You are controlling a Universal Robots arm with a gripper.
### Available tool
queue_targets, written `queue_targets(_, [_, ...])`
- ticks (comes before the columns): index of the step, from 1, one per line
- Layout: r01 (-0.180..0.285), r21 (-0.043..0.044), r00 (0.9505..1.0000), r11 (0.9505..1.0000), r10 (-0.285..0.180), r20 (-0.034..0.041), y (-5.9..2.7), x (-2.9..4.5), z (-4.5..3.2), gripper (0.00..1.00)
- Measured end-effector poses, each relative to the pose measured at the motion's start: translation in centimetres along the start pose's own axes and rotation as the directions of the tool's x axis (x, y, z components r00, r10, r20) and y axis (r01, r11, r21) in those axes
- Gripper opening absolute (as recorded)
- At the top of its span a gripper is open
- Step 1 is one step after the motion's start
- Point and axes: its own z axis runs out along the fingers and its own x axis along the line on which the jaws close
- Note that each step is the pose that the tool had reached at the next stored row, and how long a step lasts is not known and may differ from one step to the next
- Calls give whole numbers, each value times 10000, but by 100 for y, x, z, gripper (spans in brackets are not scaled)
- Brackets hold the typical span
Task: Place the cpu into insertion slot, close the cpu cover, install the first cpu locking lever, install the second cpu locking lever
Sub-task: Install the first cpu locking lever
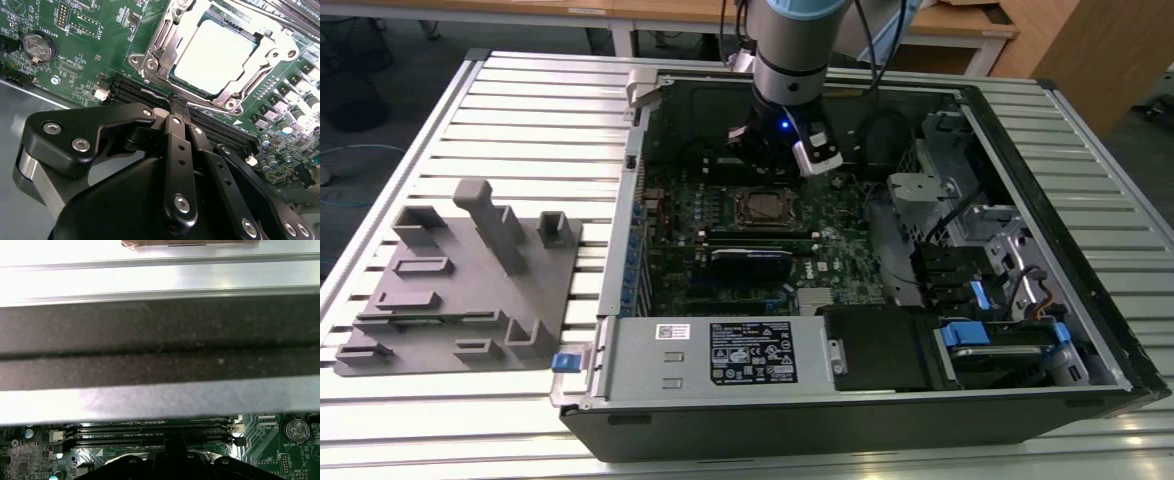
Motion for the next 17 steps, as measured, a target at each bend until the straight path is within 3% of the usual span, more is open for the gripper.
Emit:
queue_targets(5, [-623,2,9980,9981,623,112,0,0,2,11])
queue_targets(11, [-687,3,9976,9976,687,124,0,0,2,11])
queue_targets(17, [-1026,1,9946,9947,1026,185,-1,0,5,11])
